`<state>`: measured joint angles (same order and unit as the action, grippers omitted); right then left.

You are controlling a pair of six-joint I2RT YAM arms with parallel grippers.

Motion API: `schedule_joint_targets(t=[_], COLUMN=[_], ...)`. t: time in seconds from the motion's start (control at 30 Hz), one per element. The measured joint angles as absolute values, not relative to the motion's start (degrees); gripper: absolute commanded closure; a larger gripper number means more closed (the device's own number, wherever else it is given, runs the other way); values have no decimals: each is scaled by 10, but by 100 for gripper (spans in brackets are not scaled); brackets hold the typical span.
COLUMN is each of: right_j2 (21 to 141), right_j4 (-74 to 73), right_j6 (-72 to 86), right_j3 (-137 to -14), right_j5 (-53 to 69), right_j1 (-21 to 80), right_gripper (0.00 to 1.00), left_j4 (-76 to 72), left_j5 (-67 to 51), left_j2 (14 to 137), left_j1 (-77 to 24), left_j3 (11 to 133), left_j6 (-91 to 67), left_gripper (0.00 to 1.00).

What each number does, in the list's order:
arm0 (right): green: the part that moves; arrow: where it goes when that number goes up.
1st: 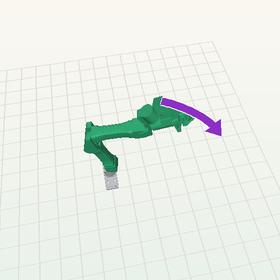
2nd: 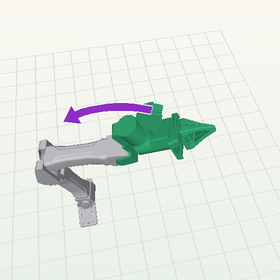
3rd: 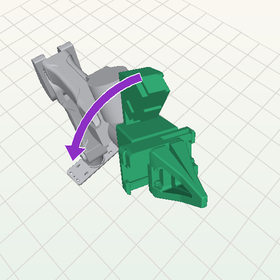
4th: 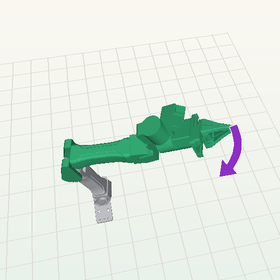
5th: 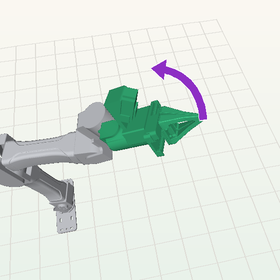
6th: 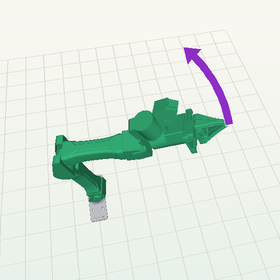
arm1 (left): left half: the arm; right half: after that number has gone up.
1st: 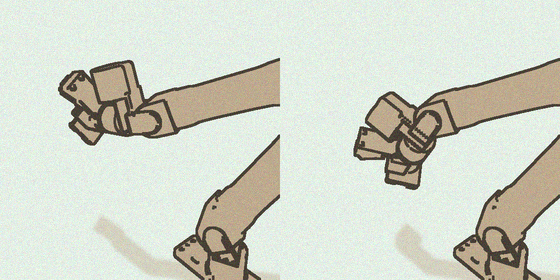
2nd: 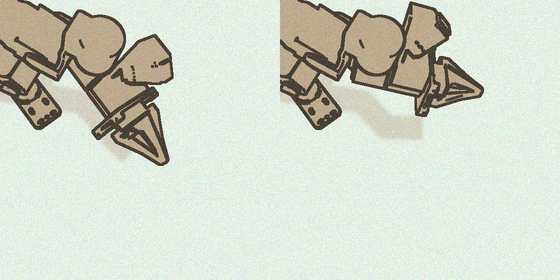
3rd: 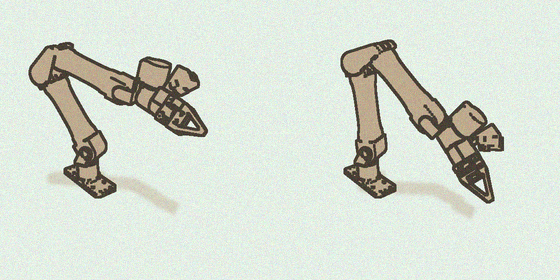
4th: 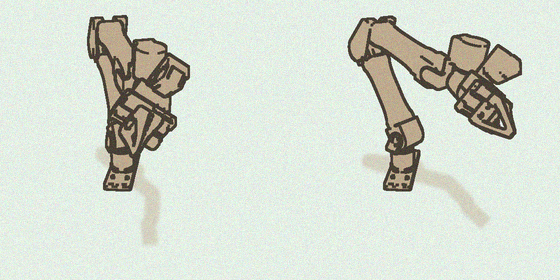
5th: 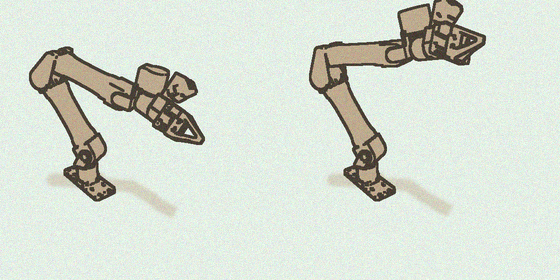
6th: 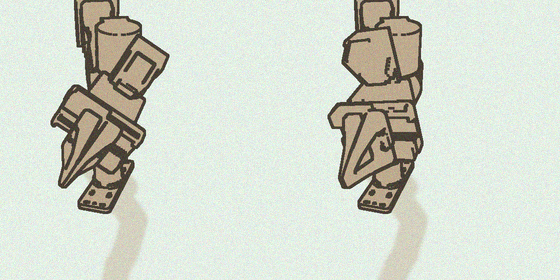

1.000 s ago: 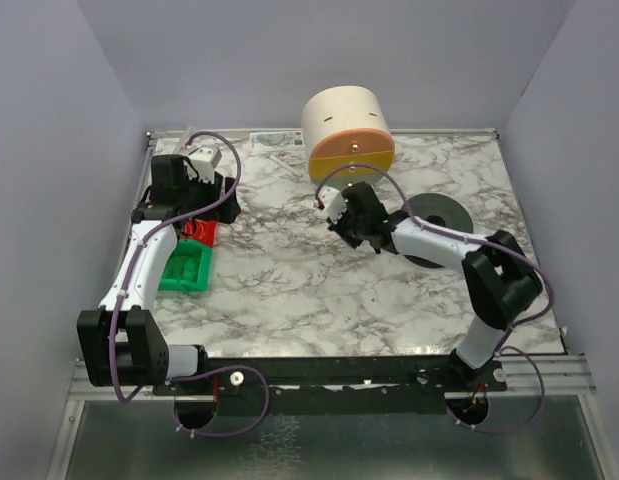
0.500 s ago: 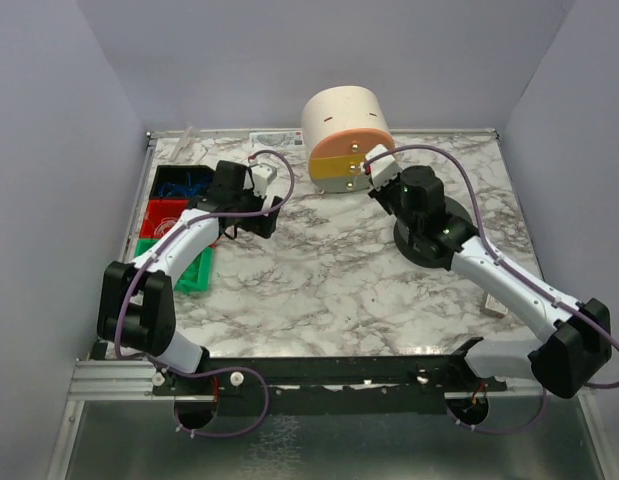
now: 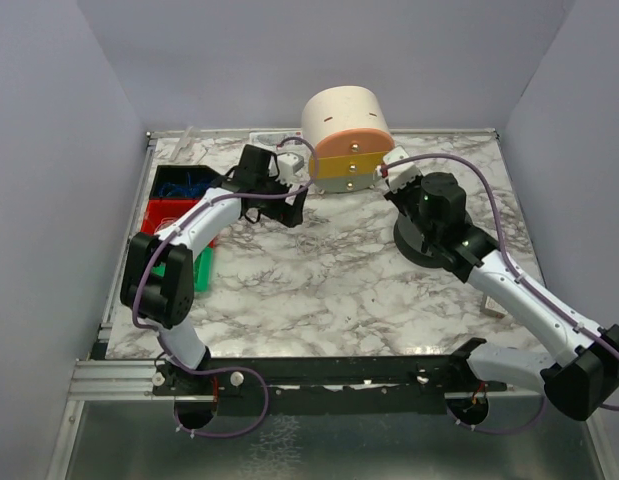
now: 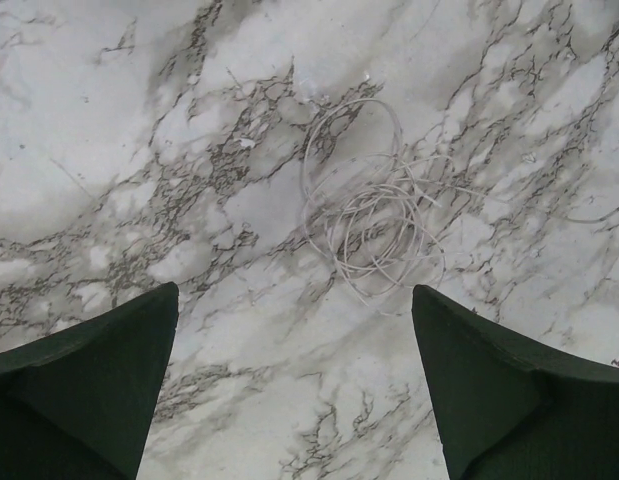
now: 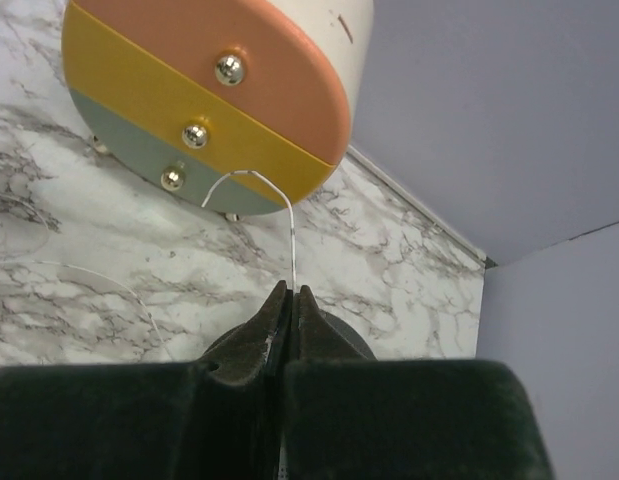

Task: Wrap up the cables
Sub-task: Adjust the cable at the center of the board.

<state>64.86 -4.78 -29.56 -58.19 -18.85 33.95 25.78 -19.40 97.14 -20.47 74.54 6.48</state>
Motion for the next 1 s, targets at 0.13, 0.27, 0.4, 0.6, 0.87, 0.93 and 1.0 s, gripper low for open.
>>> schedule_joint_targets(t=[0.13, 0.27, 0.4, 0.6, 0.87, 0.93, 1.0], right_j2=[649, 646, 632, 614, 613, 613, 613], right_j4=[-49, -48, -48, -47, -45, -43, -43], right_j6=[-294, -289, -285, -283, -276, -274, -274], right_j3=[-564, -560, -553, -544, -525, -520, -515], right_j5=[-185, -182, -178, -172, -169, -168, -168], right_j1=[331, 314, 303, 297, 293, 292, 292], right_gripper=[99, 99, 99, 99, 99, 99, 99], left_j4=[262, 268, 272, 289, 306, 307, 308], left_j5=[-185, -189, -204, -188, -174, -179, -187], left_j2=[991, 997, 1003, 1067, 1093, 1093, 1093], left_j1=[-241, -282, -291, -299, -304, -304, -304], left_j3=[755, 755, 755, 773, 797, 808, 813], left_j6=[70, 97, 119, 107, 81, 77, 75], left_gripper=[5, 11, 12, 1, 1, 1, 1])
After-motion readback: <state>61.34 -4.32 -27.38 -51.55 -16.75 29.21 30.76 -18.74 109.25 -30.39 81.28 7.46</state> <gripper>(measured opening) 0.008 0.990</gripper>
